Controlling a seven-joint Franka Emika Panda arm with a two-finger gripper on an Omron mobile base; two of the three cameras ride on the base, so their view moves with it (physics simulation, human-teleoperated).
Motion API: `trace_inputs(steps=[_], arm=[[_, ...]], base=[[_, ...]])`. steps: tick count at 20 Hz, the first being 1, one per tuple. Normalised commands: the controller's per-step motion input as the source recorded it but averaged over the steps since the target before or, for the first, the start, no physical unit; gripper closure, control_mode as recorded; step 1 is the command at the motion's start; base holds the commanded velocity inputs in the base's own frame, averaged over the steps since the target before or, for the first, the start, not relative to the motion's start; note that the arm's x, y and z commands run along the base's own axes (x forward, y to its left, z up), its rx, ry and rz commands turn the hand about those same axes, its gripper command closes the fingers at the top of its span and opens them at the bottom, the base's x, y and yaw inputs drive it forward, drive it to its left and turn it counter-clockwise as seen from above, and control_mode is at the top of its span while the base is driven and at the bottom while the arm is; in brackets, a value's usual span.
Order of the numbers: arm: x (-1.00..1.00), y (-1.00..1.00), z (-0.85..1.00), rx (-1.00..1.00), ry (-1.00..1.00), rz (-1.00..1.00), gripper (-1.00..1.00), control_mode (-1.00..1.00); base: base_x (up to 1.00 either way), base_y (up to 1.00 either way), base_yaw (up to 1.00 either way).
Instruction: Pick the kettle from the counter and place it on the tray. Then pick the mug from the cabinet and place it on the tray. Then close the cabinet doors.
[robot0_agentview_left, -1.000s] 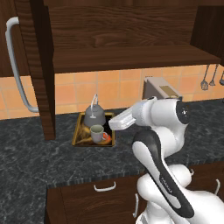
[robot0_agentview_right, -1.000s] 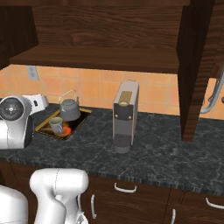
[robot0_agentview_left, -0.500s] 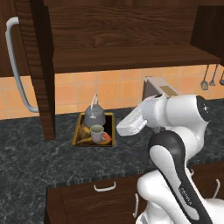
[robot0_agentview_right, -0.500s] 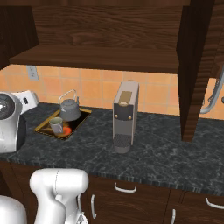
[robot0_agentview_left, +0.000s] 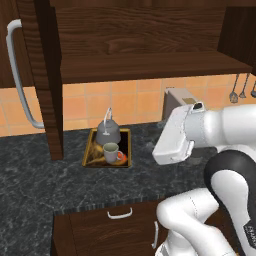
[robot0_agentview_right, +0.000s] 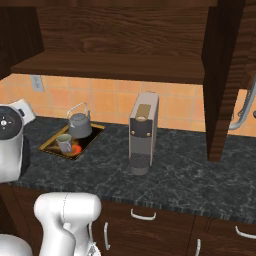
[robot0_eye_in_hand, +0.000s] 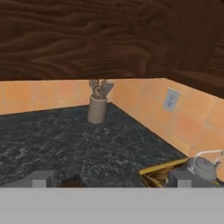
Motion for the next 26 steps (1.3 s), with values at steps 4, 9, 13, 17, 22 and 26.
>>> trace_inputs(steps=[4,9,13,17,22,26], arm=[[-0.43,0.00,0.22,-0.04,-0.02,0.24,-1.00,-1.00],[-0.34,0.01,0.12,-0.04,-0.14,0.31,-1.00,-1.00],[-0.35,0.03,0.18,-0.04,-0.15,0.32,-1.00,-1.00],[-0.32,0.24,0.18,-0.03,-0.26,0.29,-1.00,-1.00],[-0.33,0.39,0.19,0.00,-0.35,0.07,-1.00,-1.00],[-0.28,0.41,0.17,-0.02,-0.37,0.00,-1.00,-1.00]], base=[[0.00,0.00,0.00],[0.00,0.00,0.00],[0.00,0.00,0.00],[0.00,0.00,0.00],[0.00,0.00,0.00],[0.00,0.00,0.00]])
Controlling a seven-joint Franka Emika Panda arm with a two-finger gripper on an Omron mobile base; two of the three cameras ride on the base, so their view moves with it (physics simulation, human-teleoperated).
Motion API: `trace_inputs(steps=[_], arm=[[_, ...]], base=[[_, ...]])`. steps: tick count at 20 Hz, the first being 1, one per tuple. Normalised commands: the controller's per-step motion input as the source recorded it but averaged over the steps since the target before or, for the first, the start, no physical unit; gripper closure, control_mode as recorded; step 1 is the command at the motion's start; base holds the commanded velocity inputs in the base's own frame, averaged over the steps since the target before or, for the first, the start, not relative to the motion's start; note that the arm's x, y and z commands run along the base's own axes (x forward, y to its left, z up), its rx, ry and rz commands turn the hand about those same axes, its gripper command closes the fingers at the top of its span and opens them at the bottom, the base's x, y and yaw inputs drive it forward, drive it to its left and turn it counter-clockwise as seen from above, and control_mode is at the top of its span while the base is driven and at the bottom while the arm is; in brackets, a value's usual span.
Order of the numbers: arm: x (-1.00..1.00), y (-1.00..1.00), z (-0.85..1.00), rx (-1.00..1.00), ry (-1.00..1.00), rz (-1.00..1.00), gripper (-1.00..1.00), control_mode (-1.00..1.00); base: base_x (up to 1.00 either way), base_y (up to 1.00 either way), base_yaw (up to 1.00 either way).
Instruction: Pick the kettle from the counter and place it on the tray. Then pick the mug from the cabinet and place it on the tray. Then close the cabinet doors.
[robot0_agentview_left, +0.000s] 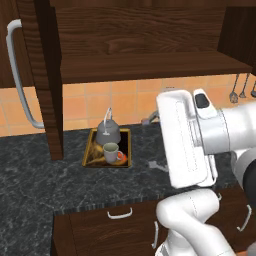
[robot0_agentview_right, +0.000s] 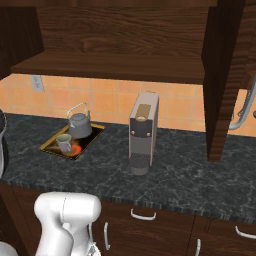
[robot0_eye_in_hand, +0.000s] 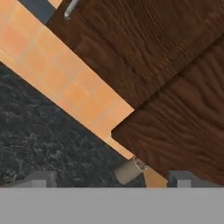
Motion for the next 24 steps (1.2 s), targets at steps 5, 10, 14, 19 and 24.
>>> trace_inputs(steps=[5,10,14,19,24], arm=[[-0.16,0.64,0.15,-0.26,-0.49,0.00,-1.00,-1.00],[-0.05,0.69,0.20,-0.19,-0.42,0.00,-1.00,-1.00],[-0.06,0.62,0.27,-0.16,-0.42,0.00,-1.00,-1.00],[-0.14,0.57,0.18,-0.17,-0.33,0.00,-1.00,-1.00],[-0.07,0.65,0.02,-0.09,-0.08,-0.06,-1.00,-1.00]], base=[[0.00,0.00,0.00],[0.00,0.00,0.00],[0.00,0.00,0.00],[0.00,0.00,0.00],[0.00,0.00,0.00]])
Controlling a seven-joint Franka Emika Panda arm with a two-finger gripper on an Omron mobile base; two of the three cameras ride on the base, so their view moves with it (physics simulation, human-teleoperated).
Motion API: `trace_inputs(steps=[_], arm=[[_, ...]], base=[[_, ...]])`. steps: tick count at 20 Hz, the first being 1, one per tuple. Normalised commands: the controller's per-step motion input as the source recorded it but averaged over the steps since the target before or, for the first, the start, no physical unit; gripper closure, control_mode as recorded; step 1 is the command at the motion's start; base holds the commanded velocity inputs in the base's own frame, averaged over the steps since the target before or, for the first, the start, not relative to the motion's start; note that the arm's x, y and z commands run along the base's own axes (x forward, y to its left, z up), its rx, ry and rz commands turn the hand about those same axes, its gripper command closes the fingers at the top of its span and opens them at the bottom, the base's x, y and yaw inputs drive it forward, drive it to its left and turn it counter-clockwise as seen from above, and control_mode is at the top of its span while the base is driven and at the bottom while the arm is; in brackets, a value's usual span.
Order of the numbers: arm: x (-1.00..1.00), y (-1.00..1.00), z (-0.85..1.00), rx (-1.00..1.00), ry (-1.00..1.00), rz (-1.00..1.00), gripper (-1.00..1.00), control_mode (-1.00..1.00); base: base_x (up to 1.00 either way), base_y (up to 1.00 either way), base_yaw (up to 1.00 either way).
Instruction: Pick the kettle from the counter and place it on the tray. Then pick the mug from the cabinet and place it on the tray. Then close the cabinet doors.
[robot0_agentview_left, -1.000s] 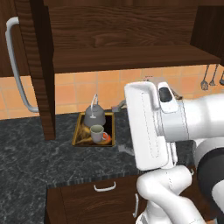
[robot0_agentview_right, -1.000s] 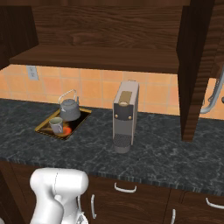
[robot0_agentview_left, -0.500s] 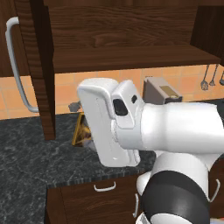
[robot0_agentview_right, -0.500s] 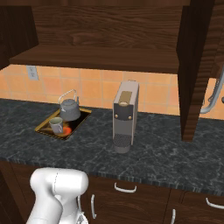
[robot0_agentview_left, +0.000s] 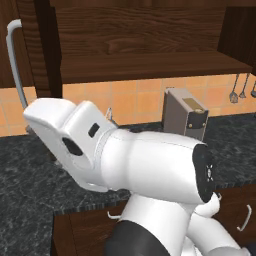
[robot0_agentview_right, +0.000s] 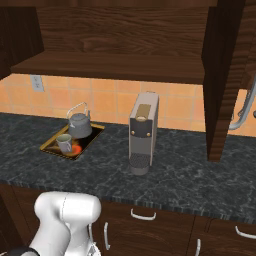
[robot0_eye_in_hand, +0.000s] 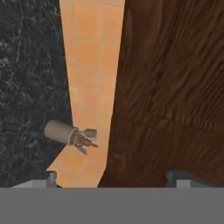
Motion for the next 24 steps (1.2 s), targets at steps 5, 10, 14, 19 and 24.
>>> trace_inputs(steps=[5,10,14,19,24], arm=[[0.11,0.60,0.00,0.00,0.01,-0.15,-1.00,-1.00],[0.21,0.47,-0.01,0.04,0.05,-0.14,-1.00,-1.00],[0.07,0.24,-0.03,0.06,0.00,-0.11,-1.00,-1.00],[0.22,0.03,-0.23,0.09,0.00,-0.14,-1.00,-1.00],[0.42,0.00,-0.16,0.15,0.01,-0.12,-1.00,-1.00]], base=[[0.00,0.00,0.00],[0.00,0.00,0.00],[0.00,0.00,0.00],[0.00,0.00,0.00],[0.00,0.00,0.00]])
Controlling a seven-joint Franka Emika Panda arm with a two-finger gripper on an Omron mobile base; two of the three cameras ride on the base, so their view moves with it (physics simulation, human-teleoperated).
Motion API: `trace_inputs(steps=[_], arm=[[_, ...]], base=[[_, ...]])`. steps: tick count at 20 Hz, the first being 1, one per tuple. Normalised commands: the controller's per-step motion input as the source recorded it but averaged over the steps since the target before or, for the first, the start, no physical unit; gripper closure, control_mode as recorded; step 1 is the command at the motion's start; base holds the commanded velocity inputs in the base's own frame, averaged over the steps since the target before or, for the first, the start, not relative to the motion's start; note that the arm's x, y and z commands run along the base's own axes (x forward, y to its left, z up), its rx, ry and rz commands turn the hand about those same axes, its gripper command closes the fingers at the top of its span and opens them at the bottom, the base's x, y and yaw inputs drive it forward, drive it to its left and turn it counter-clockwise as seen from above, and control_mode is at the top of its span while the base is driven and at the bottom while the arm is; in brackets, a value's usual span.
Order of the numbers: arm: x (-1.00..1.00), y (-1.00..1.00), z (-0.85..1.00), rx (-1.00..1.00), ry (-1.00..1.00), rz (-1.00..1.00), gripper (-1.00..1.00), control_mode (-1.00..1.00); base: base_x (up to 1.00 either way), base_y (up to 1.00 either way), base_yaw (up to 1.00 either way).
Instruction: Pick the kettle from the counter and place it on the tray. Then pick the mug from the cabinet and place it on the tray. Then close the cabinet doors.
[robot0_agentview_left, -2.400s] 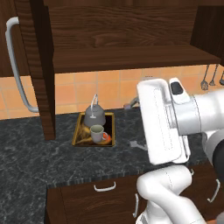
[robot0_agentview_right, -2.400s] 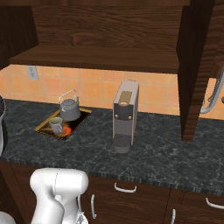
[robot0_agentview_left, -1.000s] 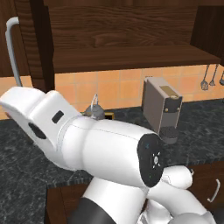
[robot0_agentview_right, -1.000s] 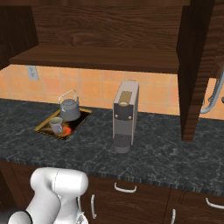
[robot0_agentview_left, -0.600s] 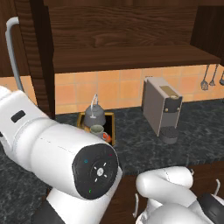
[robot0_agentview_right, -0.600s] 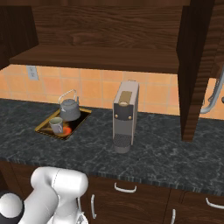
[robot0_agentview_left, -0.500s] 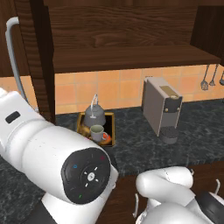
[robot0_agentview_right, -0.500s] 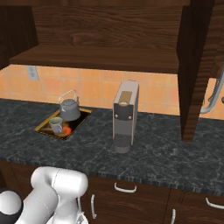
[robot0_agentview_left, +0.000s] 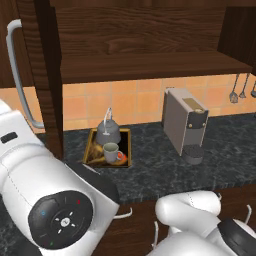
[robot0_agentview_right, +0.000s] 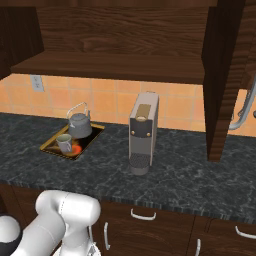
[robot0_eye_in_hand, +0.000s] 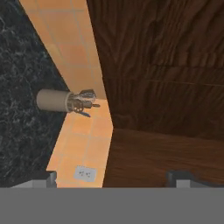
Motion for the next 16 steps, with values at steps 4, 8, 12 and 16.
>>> trace_inputs(steps=[4,8,12,16], arm=[[0.25,0.02,-0.17,0.13,0.00,-0.10,-1.00,-1.00],[0.42,0.06,-0.01,0.06,0.00,-0.14,-1.00,-1.00],[0.21,0.00,0.07,0.01,0.01,-0.19,-1.00,-1.00],[0.10,-0.03,0.00,0.00,0.01,-0.24,-1.00,-1.00]], base=[[0.00,0.00,0.00],[0.00,0.00,0.00],[0.00,0.00,0.00],[0.00,0.00,0.00]])
